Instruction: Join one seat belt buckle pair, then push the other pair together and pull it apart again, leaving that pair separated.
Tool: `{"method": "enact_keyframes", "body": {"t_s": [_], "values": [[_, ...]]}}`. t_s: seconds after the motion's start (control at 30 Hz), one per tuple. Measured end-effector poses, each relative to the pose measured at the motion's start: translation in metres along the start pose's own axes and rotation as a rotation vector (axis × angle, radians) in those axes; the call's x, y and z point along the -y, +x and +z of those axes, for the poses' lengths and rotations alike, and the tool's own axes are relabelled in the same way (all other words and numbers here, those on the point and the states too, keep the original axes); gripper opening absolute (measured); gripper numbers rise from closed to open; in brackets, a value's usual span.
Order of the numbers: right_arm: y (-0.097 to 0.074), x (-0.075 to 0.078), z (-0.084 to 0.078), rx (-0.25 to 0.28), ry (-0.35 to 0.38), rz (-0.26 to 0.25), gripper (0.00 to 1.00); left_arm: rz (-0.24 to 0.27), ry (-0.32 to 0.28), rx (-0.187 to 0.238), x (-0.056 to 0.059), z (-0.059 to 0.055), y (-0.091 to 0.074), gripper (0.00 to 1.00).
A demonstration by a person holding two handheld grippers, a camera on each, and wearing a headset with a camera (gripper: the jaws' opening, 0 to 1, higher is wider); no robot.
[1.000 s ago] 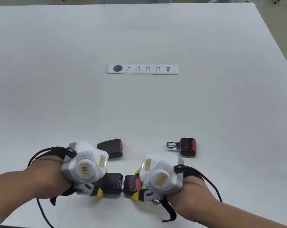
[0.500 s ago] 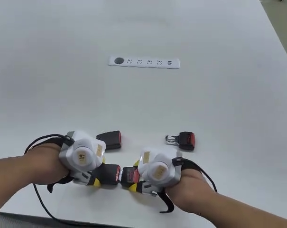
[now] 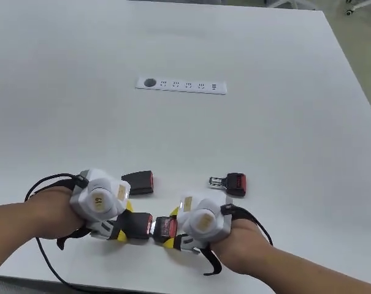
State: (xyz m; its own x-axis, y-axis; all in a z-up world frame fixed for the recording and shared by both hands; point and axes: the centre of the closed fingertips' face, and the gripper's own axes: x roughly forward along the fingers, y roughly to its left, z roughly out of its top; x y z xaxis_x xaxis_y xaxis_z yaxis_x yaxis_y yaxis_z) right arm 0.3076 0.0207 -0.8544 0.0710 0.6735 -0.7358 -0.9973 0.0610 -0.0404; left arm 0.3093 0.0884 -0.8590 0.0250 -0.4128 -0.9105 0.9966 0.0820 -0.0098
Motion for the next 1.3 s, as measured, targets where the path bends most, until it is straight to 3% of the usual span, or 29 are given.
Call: {"method": "enact_keyframes", "body": {"t_s": [0.4,0.57,0.8,0.93,1.03,1.3], "values": [[0.001,-0.001,0.001,0.004,0.022,0.002,0.34,0.007,-0.017,-0.012,0.000,-0.001,0.000,0.34],[0.001,0.000,0.002,0.003,0.040,-0.003,0.34,0.019,-0.015,-0.041,0.001,-0.001,-0.002,0.34],[-0.010,-0.002,0.012,0.014,0.040,0.006,0.32,0.039,-0.004,-0.011,-0.001,0.017,-0.021,0.35],[-0.022,0.002,0.031,0.065,0.037,-0.002,0.33,0.081,-0.005,0.028,-0.012,0.032,-0.034,0.38],[-0.029,0.009,0.037,0.081,0.012,-0.013,0.34,0.106,-0.014,0.038,-0.025,0.035,-0.037,0.38],[-0.044,0.033,0.015,0.048,-0.015,-0.040,0.37,0.163,-0.042,0.052,-0.058,0.036,-0.042,0.38]]}}
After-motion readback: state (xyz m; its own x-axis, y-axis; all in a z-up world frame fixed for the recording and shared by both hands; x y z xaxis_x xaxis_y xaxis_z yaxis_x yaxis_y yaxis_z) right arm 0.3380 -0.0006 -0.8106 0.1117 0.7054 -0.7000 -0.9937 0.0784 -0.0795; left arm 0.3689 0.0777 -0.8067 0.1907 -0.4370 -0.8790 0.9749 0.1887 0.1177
